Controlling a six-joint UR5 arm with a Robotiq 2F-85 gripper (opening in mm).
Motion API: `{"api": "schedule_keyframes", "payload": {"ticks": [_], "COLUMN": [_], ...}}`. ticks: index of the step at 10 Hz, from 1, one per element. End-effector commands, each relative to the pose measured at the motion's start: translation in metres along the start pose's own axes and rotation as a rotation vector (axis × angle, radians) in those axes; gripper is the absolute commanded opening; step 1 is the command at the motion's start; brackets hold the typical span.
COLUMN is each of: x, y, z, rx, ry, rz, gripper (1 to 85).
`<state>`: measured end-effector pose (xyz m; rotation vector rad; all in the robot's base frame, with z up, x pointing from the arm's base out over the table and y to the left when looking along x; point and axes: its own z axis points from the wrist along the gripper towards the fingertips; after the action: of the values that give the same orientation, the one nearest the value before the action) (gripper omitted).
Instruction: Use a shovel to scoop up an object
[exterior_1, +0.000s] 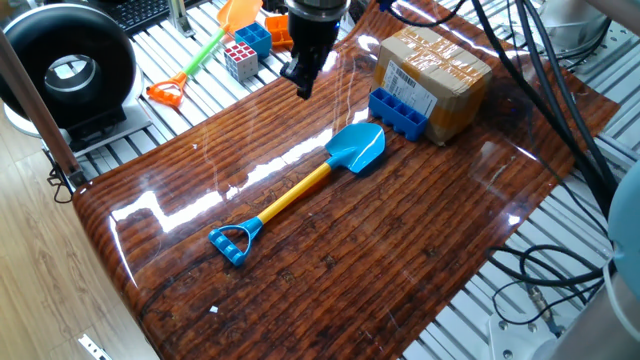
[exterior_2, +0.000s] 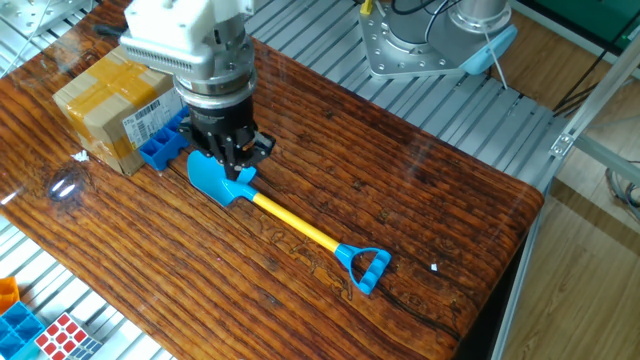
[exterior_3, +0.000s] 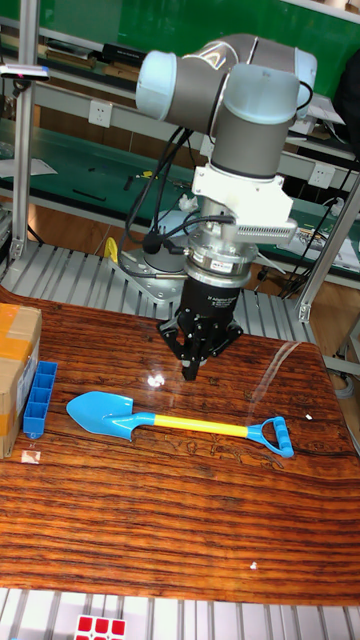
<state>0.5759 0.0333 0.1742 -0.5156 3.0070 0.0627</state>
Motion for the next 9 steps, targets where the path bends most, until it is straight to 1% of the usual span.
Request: {"api": "schedule_keyframes", "payload": {"ticks": [1, 2, 3, 4, 5, 6, 7, 8, 9], "x": [0.013, 0.021, 0.029, 0.026, 0.015, 0.019, 0.025, 0.027, 0.029], "y": [0.006, -0.004, -0.007, 0.001, 0.006, -0.006, -0.023, -0.018, -0.013], "z": [0.001, 0.002, 0.003, 0.005, 0.008, 0.006, 0.001, 0.001, 0.005], "rx": [-0.028, -0.001, 0.005, -0.021, -0.022, 0.029, 0.094, 0.078, 0.083], "ry": [0.048, 0.062, 0.087, 0.07, 0.029, 0.058, 0.098, 0.091, 0.08], "rz": [-0.054, -0.216, -0.314, -0.331, -0.4, -0.5, -0.597, -0.642, -0.692], "gripper": [1.0, 1.0, 1.0, 1.0, 7.0, 18.0, 31.0, 33.3, 41.3]}}
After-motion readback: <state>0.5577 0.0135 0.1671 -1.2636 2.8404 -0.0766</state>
